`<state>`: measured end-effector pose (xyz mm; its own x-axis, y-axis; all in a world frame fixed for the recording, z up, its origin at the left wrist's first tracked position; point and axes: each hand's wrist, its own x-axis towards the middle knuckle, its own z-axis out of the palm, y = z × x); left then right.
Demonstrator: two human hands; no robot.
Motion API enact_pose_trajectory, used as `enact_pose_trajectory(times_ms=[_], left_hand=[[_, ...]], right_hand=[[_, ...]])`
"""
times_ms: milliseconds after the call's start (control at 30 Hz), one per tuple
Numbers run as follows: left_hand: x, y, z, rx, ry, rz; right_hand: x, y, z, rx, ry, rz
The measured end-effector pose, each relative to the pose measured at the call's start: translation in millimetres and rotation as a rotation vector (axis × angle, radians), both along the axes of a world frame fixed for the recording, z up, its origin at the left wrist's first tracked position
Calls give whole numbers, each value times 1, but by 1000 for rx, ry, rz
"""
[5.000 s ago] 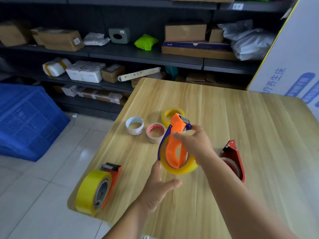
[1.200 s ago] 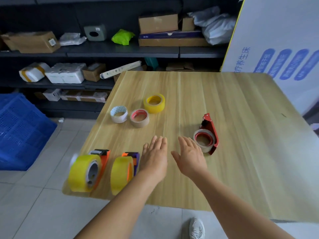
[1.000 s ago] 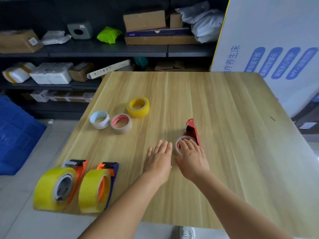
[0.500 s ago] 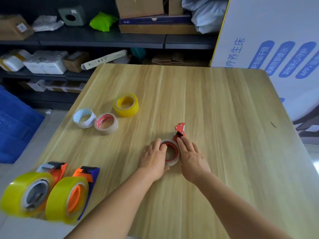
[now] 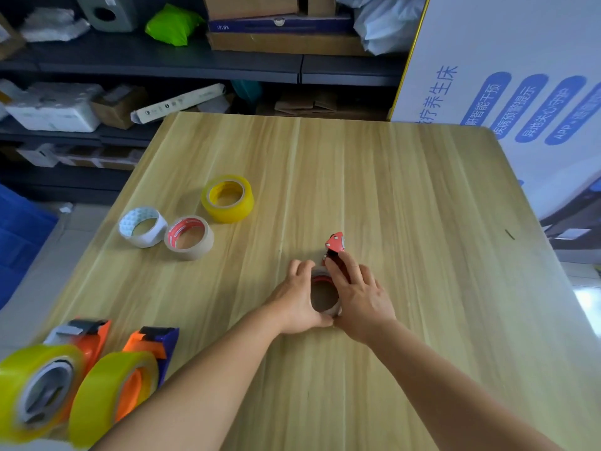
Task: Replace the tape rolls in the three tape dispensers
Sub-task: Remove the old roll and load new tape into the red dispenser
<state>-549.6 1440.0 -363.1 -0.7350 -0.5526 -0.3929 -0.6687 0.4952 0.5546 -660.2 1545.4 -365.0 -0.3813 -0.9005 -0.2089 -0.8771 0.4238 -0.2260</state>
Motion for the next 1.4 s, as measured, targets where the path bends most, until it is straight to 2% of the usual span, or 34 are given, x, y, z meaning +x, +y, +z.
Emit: enact_pose_trajectory(times_ms=[167,300,567,733,900,1100,1300,1400], left_hand=[[-1,-4,3,-37,64,-21],[2,-14,11,168,115,97],[11,-29,20,320,235,190],[22,-51,28,168,309,294],[44,-84,23,-129,175,305],[47,-106,1,-178,-11,299],[37,-120,-11,-303,-88,248],[36,-134,-7,-305,-57,216]], right_hand=[[1,-8,5,32,10,-2],[-3,-12,13,59,21,5],[-1,-27,33,-59,39,61],[13,-63,40,-114,-26,109],[30,-110,34,-76,-152,158],[41,-148,18,28,-203,164],[35,-174,11,92,-239,113],[29,-191,11,70,-235,116]])
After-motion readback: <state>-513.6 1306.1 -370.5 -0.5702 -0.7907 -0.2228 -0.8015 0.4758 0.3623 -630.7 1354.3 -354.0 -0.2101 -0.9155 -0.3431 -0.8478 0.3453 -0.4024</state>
